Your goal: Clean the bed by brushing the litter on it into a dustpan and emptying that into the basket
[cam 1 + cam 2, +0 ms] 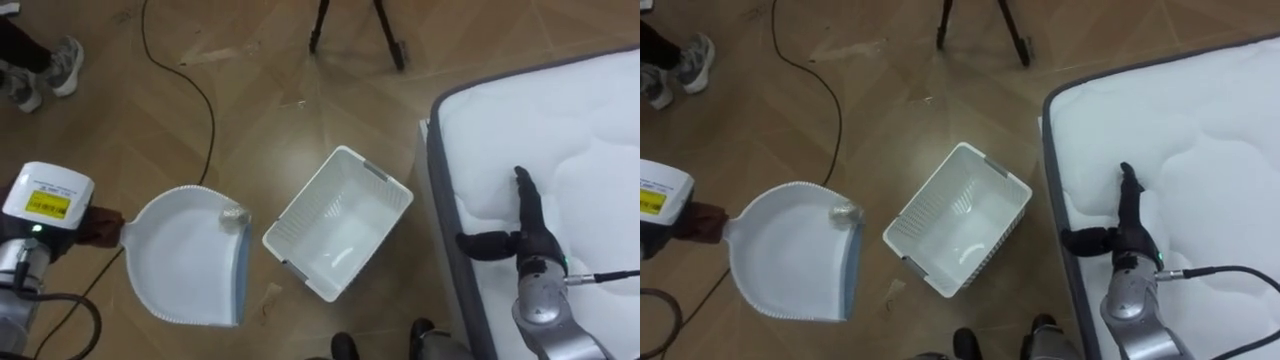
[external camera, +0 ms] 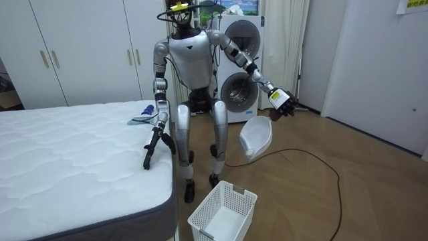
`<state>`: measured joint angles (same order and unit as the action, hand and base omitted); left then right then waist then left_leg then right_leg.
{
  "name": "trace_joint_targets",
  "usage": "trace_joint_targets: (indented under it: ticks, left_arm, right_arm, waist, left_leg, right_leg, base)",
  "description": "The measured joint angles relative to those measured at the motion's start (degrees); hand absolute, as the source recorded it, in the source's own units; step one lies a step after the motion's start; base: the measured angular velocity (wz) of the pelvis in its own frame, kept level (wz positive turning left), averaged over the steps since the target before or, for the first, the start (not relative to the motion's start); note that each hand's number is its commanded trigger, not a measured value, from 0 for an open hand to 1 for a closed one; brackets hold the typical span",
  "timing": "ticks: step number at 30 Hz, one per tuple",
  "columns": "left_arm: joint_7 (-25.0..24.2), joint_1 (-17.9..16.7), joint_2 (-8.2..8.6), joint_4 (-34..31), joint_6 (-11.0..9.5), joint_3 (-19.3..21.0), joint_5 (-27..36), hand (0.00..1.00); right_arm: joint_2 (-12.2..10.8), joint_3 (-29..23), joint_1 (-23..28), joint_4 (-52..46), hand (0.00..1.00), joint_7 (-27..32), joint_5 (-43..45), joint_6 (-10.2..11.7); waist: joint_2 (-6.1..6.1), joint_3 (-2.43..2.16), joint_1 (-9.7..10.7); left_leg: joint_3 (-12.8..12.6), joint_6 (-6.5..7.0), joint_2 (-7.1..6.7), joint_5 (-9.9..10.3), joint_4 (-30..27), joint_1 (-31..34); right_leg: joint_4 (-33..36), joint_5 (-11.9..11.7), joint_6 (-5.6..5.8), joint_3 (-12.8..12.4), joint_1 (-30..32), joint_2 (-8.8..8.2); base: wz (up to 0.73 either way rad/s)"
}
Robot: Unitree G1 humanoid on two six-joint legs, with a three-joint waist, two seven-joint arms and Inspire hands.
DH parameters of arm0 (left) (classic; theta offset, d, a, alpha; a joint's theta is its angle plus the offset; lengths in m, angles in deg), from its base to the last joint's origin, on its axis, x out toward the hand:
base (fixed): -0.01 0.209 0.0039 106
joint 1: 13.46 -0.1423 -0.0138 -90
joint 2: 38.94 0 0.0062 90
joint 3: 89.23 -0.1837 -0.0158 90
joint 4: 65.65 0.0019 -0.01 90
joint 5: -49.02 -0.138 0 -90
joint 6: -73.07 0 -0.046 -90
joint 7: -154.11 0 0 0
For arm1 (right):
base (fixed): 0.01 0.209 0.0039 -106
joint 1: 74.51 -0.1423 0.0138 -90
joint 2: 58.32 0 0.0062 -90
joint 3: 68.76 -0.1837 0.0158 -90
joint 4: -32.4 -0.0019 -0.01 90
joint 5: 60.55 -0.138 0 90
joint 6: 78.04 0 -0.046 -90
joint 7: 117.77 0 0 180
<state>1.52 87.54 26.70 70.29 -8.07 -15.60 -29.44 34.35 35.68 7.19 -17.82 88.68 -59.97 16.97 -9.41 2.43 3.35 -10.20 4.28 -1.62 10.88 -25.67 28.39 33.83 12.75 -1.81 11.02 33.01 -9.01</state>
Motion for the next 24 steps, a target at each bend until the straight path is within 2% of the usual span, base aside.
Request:
trace_joint_targets:
  ticks: [2, 5, 8, 13, 24]
  left_arm:
    - [0.1, 0.0, -0.43, 0.2, 0.0, 0.0, 0.0, 1.0]
    - [0.7, 0.2, -0.85, 1.3, 0.0, -0.9, 0.0, 1.0]
    - [0.8, 0.5, -0.93, 2.7, 0.0, -2.1, 0.1, 1.0]
    - [0.8, 0.8, -0.93, 3.1, 0.0, -2.2, 0.1, 1.0]
    - [-0.4, 1.3, -1.0, 2.6, 0.0, -2.5, 0.0, 1.0]
  right_arm:
    - [0.0, 0.0, -0.2, 0.0, 0.0, -0.3, 0.0, 0.2]
    - [0.0, 0.1, -0.9, 0.0, 0.0, 0.2, 0.0, 0.7]
    - [0.0, 0.0, -1.1, 0.1, 0.0, 0.4, 0.0, 1.8]
    - [0.0, 0.1, -1.4, 0.0, 0.0, 0.2, 0.0, 3.7]
    - [0.0, 0.1, -1.7, -0.2, 0.0, -0.4, 1.3, 4.5]
  waist:
    - [-0.4, 0.15, 0.3]
    - [-1.73, 0.69, 0.7]
    - [-2.72, 0.98, 1.1]
    - [-3.23, 0.95, 1.3]
    - [-3.76, 0.8, 1.2]
  left_leg:
    - [0.0, 0.04, 0.0, 0.0, 0.0, 0.0]
    - [-0.3, 0.16, -0.05, 0.1, 0.1, -0.1]
    - [-0.9, 0.19, -0.05, 0.1, 0.4, -0.4]
    - [-2.5, 0.18, -0.09, 0.1, 1.0, -0.8]
    - [-4.1, 0.26, -0.11, 0.2, 1.0, -1.1]
  right_leg:
    - [-0.1, 0.0, 0.01, 0.0, 0.0, 0.01]
    - [-0.1, 0.0, 0.14, -0.2, 0.0, -0.04]
    - [0.1, 0.0, 0.17, -0.8, 0.3, 0.0]
    - [0.9, 0.0, 0.16, -2.3, 1.3, 0.1]
    - [1.8, 0.1, 0.19, -3.8, 2.3, 0.21]
  base:
    - [0.0]
    - [-0.04]
    - [-0.1]
    - [-0.14]
    - [-0.06]
